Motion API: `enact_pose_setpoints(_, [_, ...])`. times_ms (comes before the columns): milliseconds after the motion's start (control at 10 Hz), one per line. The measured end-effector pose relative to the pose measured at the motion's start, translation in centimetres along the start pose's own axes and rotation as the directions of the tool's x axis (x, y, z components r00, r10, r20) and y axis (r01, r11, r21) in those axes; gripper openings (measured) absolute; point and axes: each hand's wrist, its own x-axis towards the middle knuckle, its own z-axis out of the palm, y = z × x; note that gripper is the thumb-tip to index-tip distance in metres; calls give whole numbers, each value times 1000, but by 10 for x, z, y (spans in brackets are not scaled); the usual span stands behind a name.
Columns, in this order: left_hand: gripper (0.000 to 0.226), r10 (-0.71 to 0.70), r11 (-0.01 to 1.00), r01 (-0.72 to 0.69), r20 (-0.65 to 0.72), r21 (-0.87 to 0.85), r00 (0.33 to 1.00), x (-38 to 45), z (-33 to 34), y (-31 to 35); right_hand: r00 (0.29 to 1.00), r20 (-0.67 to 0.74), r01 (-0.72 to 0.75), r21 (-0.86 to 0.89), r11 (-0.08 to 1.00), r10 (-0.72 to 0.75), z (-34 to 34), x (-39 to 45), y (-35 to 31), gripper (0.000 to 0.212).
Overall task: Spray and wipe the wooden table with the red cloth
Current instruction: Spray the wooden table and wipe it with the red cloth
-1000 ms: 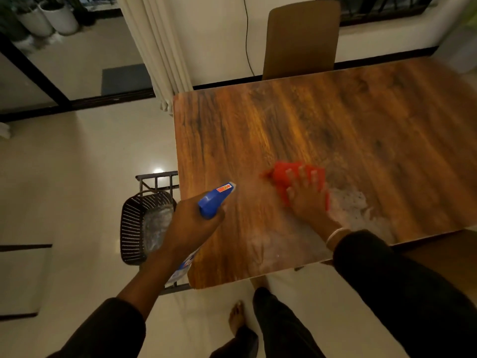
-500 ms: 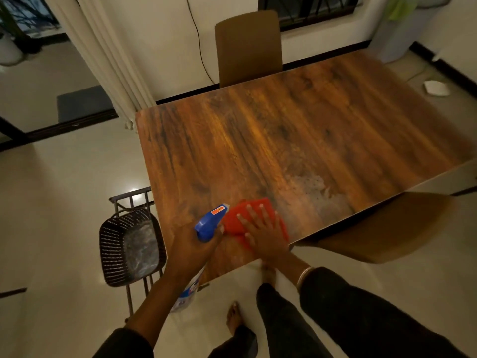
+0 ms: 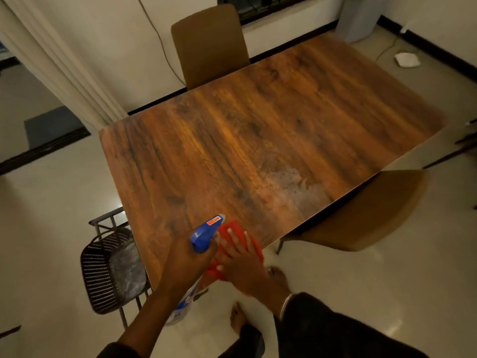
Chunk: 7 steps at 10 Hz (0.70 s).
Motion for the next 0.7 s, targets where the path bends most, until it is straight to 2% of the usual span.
enact_pose_setpoints(100, [9, 173, 975, -170, -7, 140, 985, 8, 12, 12, 906, 35, -422, 170, 890, 423, -49, 6, 98, 61])
enact_pose_setpoints(200, [13, 208, 964, -206, 7, 166, 978, 8, 26, 18, 707, 119, -701, 251, 668, 697, -93, 7, 182, 64])
enact_pose_setpoints(300, [11, 175, 964, -178, 30, 196, 984, 9, 40, 22, 684, 37, -713, 246, 657, 728, -91, 6, 181, 64])
enact_pose_setpoints(400, [23, 148, 977, -149, 21, 150, 989, 14, 57, 30, 743, 26, -660, 190, 726, 669, -82, 12, 153, 63])
enact_pose_setpoints(500, [22, 88, 989, -91, 38, 113, 995, 20, 69, 40, 829, 37, -558, 137, 819, 558, -64, 10, 132, 61])
enact_pose_setpoints(600, [21, 98, 981, -106, 56, 162, 994, 28, 76, 49, 814, 45, -577, 179, 797, 579, -84, 8, 182, 58])
enact_pose_setpoints(700, [25, 163, 948, -177, 75, 266, 984, 33, 85, 52, 646, 14, -733, 292, 615, 763, -112, 10, 243, 56])
